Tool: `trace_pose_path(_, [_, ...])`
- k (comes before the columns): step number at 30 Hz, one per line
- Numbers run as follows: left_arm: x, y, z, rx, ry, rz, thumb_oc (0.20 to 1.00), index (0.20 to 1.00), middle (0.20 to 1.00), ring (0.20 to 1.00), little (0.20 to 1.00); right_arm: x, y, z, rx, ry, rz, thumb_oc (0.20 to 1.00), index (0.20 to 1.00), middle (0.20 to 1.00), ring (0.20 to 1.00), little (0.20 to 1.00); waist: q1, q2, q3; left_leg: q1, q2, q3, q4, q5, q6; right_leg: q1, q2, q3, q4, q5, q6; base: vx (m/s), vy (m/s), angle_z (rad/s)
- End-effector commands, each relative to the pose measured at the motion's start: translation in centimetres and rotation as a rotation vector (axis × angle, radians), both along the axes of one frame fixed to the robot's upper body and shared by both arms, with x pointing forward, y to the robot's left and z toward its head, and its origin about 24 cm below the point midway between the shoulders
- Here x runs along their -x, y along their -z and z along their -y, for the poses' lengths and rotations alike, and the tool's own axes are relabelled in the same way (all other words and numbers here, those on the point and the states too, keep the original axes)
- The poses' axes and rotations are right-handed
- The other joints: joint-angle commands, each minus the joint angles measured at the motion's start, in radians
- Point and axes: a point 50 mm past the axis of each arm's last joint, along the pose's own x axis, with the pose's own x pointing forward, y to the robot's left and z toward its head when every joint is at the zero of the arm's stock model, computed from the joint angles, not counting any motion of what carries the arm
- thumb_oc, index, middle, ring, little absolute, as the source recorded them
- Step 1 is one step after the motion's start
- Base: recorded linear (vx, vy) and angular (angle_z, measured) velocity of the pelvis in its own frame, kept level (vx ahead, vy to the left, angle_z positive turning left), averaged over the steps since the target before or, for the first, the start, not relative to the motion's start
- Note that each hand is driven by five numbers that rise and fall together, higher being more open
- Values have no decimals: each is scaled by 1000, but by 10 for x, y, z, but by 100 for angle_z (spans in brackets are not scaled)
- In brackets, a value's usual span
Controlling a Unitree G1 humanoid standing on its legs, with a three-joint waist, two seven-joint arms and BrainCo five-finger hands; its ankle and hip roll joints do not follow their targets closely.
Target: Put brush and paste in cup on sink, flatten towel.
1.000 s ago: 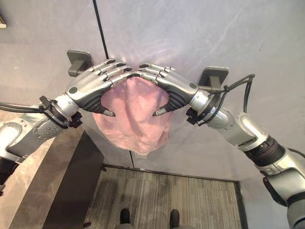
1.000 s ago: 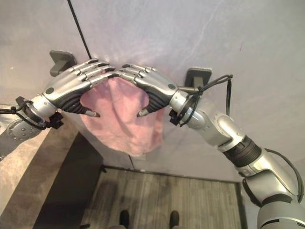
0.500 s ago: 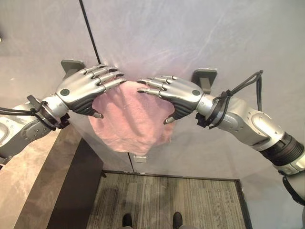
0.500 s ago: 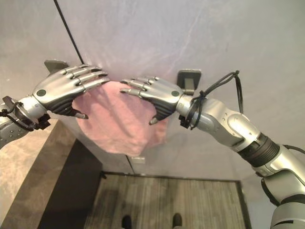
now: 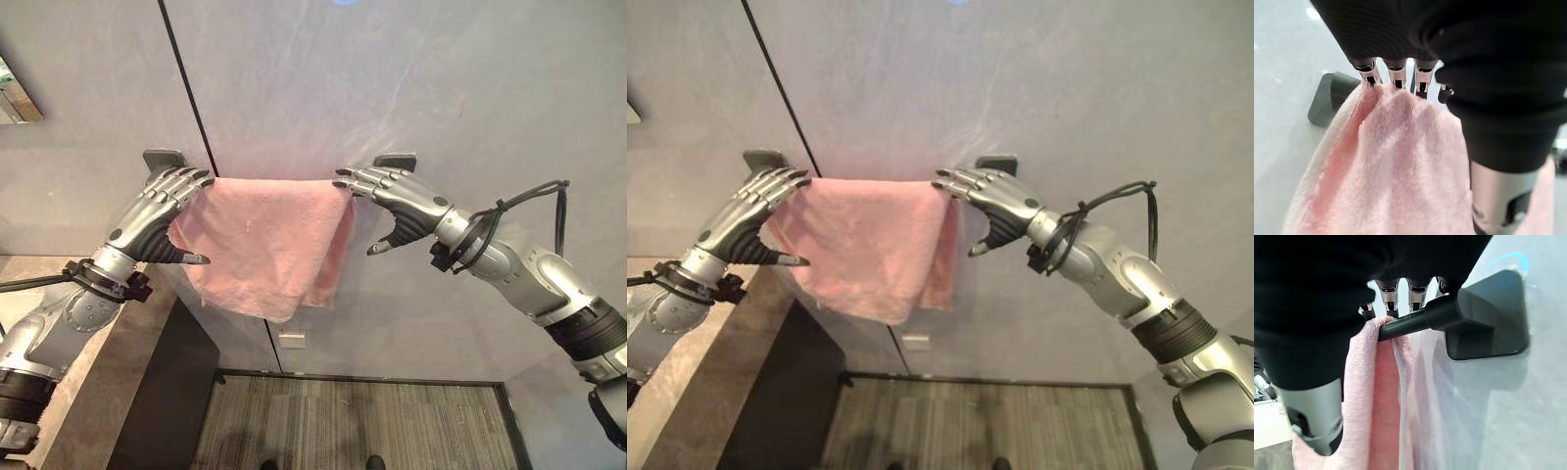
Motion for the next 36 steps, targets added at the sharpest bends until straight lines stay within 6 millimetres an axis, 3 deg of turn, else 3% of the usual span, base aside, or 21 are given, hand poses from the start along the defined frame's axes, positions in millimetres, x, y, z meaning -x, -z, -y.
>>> trace_pose_path(1, [9, 47, -79, 227, -405, -224, 1000, 1000, 1000, 1000, 1000, -15, 28, 25, 45, 172, -105, 1000, 1000, 1000, 1000, 1000, 24, -57, 62, 44, -37, 33, 8, -50, 18, 27, -94, -29, 8, -2, 86, 0, 0, 0])
trace_pose_path(6, [3, 54, -66, 453, -366, -190, 1000, 1000, 1000, 1000, 1000, -18, 33, 22, 31, 184, -115, 1000, 1000, 1000, 1000, 1000, 22, -62, 57, 46, -38, 34, 8, -53, 21, 30, -93, -28, 8, -2, 83, 0, 0, 0])
trace_pose_path(11, [-7, 61, -40, 748, -265, -156, 1000, 1000, 1000, 1000, 1000, -24, 40, 18, -5, 208, -128, 1000, 1000, 1000, 1000, 1000, 15, -65, 48, 54, -35, 32, 8, -56, 23, 40, -91, -26, 8, -6, 78, 0, 0, 0])
trace_pose_path(15, [-12, 56, -15, 845, -169, -104, 1000, 1000, 1000, 1000, 1000, -25, 46, 22, -277, 248, -165, 1000, 1000, 1000, 1000, 1000, 10, -63, 33, 65, -35, 30, 8, -58, 26, 53, -91, -26, 8, -11, 74, -4, -1, 1])
trace_pose_path(16, [-13, 51, -10, 870, -150, -70, 1000, 1000, 1000, 1000, 1000, -24, 43, 21, -453, 249, -151, 1000, 1000, 1000, 1000, 1000, 8, -58, 26, 66, -35, 28, 8, -57, 28, 53, -92, -25, 8, -12, 73, 0, 0, 0])
trace_pose_path(21, [-16, 50, -5, 923, -148, -34, 1000, 1000, 1000, 1000, 1000, -19, 38, 19, -723, 233, -118, 1000, 1000, 1000, 1000, 1000, 10, -54, 17, 67, -37, 26, 8, -55, 31, 53, -95, -22, 8, -12, 70, -27, -2, 2])
trace_pose_path(24, [-14, 61, -2, 960, -190, -38, 1000, 1000, 1000, 1000, 1000, -10, 38, 14, -1055, 180, -147, 1000, 1000, 1000, 1000, 1000, 8, -45, 13, 71, -39, 27, 8, -53, 33, 55, -98, -17, 8, -10, 67, -57, -11, 2])
trace_pose_path(28, [-7, 74, -5, 993, -240, -54, 1000, 1000, 1000, 1000, 1000, 1, 40, 19, -1219, 163, -139, 1000, 1000, 1000, 1000, 1000, 6, -41, 10, 76, -38, 29, 8, -53, 33, 59, -97, -17, 8, -11, 64, -12, -6, 1])
trace_pose_path(31, [3, 95, -10, 1020, -325, -90, 1000, 1000, 1000, 1000, 1000, 12, 61, 31, -1413, 216, -187, 1000, 1000, 1000, 1000, 1000, -4, -34, 12, 78, -37, 28, 8, -48, 31, 63, -96, -17, 8, -10, 60, -25, -6, -1])
trace_pose_path(33, [6, 101, -12, 1023, -349, -103, 1000, 1000, 1000, 1000, 1000, 16, 70, 36, -1455, 240, -217, 1000, 1000, 1000, 1000, 1000, -7, -34, 13, 79, -36, 28, 8, -47, 29, 66, -97, -19, 8, -11, 59, 0, 0, 0])
trace_pose_path(35, [16, 120, -15, 1069, -412, -150, 1000, 1000, 1000, 1000, 1000, 27, 96, 47, -1468, 334, -295, 1000, 1000, 1000, 1000, 1000, -12, -34, 12, 79, -35, 25, 8, -45, 26, 70, -95, -23, 8, -12, 57, -27, -25, 4])
trace_pose_path(36, [16, 120, -15, 1069, -412, -150, 1000, 1000, 1000, 1000, 1000, 27, 96, 47, -1468, 334, -295, 1000, 1000, 1000, 1000, 1000, -12, -34, 12, 79, -35, 25, 8, -44, 26, 70, -95, -23, 8, -12, 57, -33, -33, 4])
